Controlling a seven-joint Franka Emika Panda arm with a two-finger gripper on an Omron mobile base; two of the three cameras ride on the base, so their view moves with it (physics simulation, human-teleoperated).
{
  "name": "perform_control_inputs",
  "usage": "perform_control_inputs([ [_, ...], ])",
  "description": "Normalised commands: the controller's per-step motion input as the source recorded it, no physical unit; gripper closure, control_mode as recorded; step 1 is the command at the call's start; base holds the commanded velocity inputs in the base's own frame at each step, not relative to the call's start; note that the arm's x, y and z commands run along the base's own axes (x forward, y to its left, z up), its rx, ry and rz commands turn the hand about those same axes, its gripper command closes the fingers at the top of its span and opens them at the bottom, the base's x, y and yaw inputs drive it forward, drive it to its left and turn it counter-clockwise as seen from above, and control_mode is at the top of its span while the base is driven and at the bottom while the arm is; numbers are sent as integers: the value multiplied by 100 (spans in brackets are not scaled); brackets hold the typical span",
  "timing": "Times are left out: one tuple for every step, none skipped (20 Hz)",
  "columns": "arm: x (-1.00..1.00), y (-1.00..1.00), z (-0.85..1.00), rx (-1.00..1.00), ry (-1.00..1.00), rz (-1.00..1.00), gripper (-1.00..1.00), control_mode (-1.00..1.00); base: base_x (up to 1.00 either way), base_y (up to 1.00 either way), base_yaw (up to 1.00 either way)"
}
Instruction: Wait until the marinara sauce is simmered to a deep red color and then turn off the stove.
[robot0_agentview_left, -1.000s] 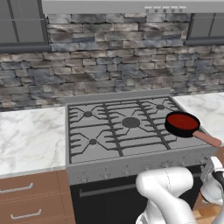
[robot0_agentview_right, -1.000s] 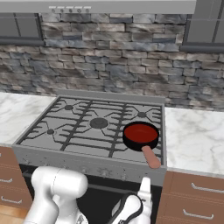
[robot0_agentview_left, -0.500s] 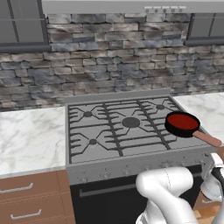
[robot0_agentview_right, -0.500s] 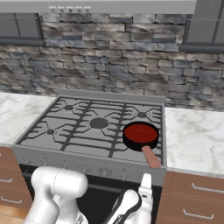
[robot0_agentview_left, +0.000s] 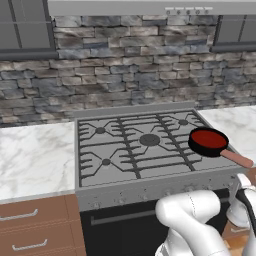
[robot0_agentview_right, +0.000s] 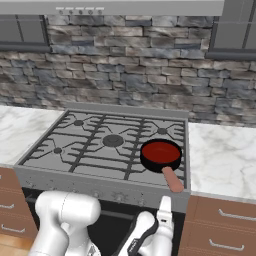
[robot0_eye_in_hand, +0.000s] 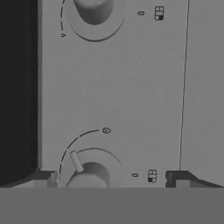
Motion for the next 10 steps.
perform_control_inputs([
  [0,3,-18,-6,5,1,-100,-100,0,0,0],
  [0,0,-38,-8,6,2,-100,-100,0,0,0],
  [0,0,-52,-10,6,3,-100,-100,0,0,0],
  [0,0,-41,-7,2,3,-100,-100,0,0,0],
  [0,0,-16,0,0,1,-100,-100,0,0,0],
  [0,0,0,0,0,0,-100,-100,0,0,0],
  [0,0,0,0,0,0,-100,-100,0,0,0],
  [4,0,0,0,0,0,-100,-100,0,0,0],
  [7,0,0,0,0,0,-100,-100,0,0,0],
  [9,0,-1,0,0,0,-100,-100,0,0,0],
])
